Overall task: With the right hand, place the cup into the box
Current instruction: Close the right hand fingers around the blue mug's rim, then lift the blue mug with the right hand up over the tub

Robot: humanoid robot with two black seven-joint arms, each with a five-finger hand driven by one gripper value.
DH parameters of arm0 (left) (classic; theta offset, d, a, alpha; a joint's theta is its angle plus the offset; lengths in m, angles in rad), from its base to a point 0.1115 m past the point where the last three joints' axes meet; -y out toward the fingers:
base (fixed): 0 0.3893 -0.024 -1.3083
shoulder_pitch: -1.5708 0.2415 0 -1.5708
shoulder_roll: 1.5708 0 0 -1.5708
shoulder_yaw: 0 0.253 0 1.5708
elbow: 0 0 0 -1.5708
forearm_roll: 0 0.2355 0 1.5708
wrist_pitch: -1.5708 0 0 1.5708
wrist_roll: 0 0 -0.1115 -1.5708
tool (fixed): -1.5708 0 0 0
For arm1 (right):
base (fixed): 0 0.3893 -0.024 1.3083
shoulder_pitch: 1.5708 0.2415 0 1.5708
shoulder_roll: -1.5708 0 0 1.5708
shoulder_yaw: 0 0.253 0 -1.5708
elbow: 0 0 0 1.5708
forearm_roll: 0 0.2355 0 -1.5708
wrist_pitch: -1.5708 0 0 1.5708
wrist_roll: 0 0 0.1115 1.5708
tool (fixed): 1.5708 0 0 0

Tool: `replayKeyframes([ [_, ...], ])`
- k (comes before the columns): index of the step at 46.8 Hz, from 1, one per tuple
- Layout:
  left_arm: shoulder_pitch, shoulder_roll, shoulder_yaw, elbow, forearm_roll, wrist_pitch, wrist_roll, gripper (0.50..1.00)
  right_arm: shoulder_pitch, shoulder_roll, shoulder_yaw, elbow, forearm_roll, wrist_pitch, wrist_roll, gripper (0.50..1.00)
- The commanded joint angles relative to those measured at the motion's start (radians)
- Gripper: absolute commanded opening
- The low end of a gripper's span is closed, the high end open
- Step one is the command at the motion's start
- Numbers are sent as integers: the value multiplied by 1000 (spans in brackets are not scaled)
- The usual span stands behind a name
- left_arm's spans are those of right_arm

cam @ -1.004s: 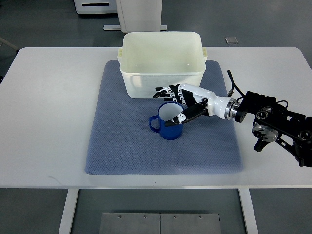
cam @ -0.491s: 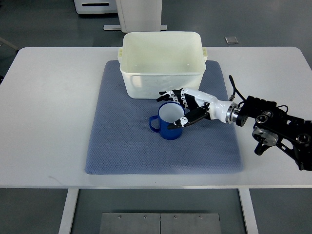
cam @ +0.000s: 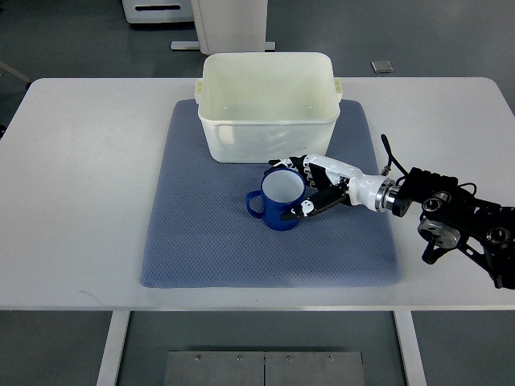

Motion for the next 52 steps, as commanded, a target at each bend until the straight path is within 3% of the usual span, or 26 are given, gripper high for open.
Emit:
replayKeyframes([
  [1,0,0,1,0,0,0,0,1000,-4,1,-7,0,0,-3,1,979],
  [5,0,0,1,0,0,0,1,1000,-9,1,-14,0,0,-5,9,920],
  [7,0,0,1,0,0,0,1,1000,-10,1,-14,0,0,-5,15,854],
  [9,0,0,-1,0,0,0,0,1000,-15,1,-14,0,1,-5,21,743],
  [11,0,0,-1,0,0,0,0,1000,-18,3,-14,0,3,-5,23,559],
  [12,0,0,1,0,0,0,1,1000,-19,4,-14,-2,3,-3,23,500],
  [24,0,0,1,0,0,0,0,1000,-16,33,-4,-28,17,-21,24,500],
  [30,0,0,-1,0,0,0,1,1000,-10,15,19,-15,20,-20,55,500],
  [44,0,0,1,0,0,0,0,1000,67,-109,38,150,52,-12,58,500],
  [52,0,0,1,0,0,0,1,1000,151,-166,44,175,118,-6,55,500],
])
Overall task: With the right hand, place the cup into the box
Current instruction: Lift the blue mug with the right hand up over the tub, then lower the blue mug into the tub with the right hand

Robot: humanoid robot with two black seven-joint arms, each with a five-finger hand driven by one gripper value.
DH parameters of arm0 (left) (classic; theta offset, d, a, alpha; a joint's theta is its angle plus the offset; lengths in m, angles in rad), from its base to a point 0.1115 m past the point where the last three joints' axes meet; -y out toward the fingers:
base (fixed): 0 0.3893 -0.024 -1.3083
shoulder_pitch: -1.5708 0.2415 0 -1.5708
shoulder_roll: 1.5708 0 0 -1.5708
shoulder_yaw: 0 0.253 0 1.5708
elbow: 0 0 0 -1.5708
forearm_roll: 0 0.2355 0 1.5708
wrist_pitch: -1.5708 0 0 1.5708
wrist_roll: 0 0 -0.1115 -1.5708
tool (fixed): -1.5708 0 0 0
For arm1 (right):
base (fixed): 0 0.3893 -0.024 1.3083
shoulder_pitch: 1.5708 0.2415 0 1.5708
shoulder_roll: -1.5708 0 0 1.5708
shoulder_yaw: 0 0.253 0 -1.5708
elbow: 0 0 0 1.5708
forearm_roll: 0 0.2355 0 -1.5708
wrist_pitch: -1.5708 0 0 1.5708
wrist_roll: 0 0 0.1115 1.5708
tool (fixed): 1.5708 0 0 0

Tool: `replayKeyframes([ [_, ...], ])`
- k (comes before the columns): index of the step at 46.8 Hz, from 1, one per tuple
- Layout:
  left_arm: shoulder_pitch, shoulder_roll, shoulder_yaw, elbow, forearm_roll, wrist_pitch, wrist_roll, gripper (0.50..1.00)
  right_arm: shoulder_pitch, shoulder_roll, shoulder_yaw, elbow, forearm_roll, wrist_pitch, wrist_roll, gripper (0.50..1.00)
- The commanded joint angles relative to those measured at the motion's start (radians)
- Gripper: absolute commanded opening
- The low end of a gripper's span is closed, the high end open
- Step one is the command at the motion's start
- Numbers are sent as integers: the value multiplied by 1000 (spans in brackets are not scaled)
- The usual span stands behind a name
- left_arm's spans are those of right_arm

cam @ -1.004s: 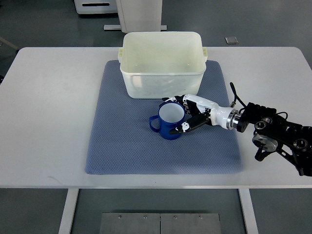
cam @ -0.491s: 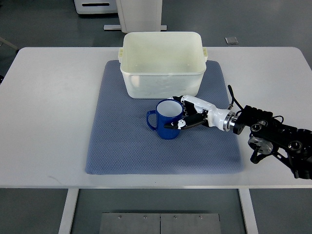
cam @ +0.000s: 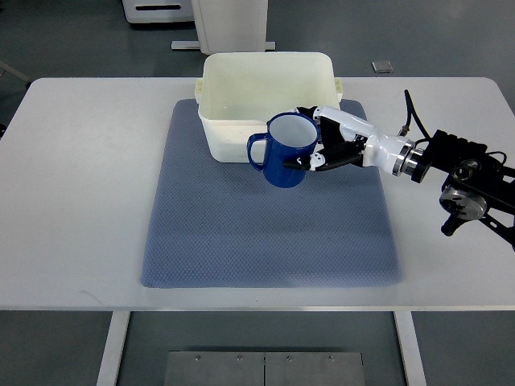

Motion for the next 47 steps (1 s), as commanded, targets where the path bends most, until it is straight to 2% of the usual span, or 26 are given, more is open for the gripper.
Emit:
replayKeyframes([
  [1,0,0,-1,0,0,0,0,1000,41,-18,6,0,35,2,-4,500],
  [10,0,0,0,0,0,0,1,1000,132,-15,9,-24,117,-5,-30,500],
  [17,0,0,-1,0,0,0,0,1000,169,13,9,-98,149,-24,-61,500],
  [30,0,0,0,0,-1,0,0,1000,235,137,9,-246,252,-136,-134,500],
  [37,0,0,-1,0,0,0,0,1000,236,221,11,-329,252,-215,-176,500],
  [47,0,0,0,0,0,0,0,1000,229,309,9,-394,252,-344,-229,500],
])
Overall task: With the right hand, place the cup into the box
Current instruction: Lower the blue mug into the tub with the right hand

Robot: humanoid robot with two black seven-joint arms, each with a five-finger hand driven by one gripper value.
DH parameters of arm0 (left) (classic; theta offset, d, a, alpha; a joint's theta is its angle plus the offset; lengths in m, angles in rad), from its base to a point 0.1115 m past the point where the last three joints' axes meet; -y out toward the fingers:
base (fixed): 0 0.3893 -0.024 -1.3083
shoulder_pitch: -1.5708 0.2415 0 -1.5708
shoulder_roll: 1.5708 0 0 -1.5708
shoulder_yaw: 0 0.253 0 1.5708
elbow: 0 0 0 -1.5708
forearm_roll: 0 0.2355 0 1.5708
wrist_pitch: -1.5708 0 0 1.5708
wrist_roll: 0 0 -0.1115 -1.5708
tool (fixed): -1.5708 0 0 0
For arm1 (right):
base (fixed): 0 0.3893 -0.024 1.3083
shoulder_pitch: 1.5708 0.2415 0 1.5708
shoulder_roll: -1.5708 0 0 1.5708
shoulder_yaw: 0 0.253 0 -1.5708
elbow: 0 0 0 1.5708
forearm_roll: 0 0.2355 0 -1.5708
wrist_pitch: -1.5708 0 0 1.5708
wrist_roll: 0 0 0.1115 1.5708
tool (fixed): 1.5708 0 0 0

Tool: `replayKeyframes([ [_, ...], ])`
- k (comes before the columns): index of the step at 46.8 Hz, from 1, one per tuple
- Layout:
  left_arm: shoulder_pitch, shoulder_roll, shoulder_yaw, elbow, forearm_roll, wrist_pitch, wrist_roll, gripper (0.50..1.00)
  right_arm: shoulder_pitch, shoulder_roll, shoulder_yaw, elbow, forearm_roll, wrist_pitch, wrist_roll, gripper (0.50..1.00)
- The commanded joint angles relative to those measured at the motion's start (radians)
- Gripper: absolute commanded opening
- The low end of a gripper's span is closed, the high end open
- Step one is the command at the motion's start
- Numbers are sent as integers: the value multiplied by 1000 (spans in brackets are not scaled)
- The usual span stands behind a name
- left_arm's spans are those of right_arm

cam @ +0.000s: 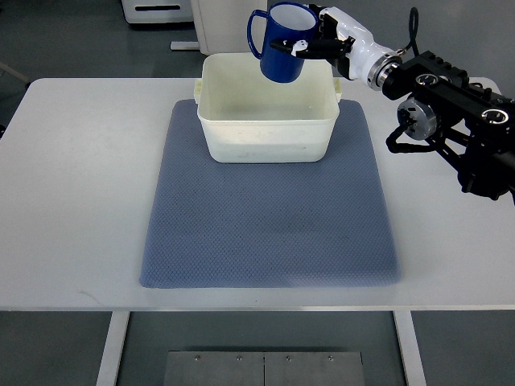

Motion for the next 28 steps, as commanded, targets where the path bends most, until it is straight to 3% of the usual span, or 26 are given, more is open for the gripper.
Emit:
replayKeyframes([
  [1,0,0,-1,0,0,0,0,1000,-8,28,-2,-25,0,-42,-15,500],
  [14,0,0,1,0,0,0,1,1000,-30,78,-5,-65,0,-187,-66,500],
  [28,0,0,1,0,0,0,1,1000,-53,89,-31,-66,-5,-200,-84,500],
])
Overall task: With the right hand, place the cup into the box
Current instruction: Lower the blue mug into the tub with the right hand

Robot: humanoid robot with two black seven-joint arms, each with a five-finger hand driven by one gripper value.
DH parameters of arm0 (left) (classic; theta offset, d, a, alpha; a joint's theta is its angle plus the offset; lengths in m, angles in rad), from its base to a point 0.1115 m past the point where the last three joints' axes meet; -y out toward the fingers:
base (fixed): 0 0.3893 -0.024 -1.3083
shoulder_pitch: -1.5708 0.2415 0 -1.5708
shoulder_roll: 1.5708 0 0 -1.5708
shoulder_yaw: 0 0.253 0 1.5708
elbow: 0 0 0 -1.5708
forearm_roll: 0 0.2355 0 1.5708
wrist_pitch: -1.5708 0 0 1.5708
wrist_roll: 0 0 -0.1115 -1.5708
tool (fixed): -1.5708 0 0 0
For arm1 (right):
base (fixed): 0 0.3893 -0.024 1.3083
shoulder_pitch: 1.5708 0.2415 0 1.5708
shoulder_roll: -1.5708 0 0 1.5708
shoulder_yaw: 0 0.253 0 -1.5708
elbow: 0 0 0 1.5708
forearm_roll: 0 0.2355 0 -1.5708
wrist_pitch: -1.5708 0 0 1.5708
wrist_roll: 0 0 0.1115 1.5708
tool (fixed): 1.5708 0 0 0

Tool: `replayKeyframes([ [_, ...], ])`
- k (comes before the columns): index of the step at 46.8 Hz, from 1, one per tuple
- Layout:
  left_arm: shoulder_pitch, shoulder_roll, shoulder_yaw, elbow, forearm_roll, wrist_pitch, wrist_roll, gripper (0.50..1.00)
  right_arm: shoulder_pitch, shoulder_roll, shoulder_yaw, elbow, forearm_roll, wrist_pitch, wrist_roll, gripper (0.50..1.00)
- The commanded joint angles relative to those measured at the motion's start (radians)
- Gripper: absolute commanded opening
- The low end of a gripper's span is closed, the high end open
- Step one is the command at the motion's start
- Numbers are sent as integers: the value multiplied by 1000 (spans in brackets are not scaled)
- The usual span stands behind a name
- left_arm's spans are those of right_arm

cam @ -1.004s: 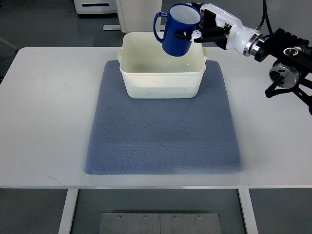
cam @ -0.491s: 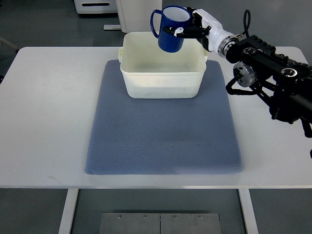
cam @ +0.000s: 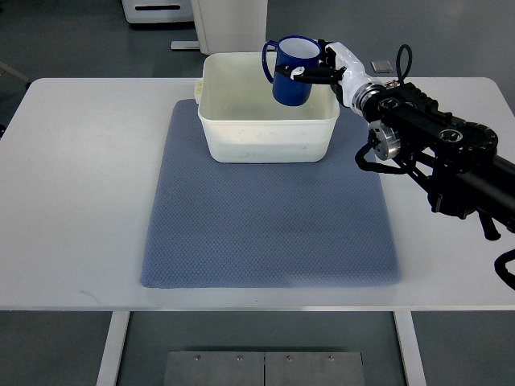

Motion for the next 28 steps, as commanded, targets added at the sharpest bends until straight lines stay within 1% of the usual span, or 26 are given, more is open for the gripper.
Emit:
replayKeyframes([
  [1,0,0,0,0,0,0,-1,1000,-3,0,-23,0,0,0,0,500],
  [28,0,0,0,0,0,0,1,1000,10,0,-38,12,-2,2,10,500],
])
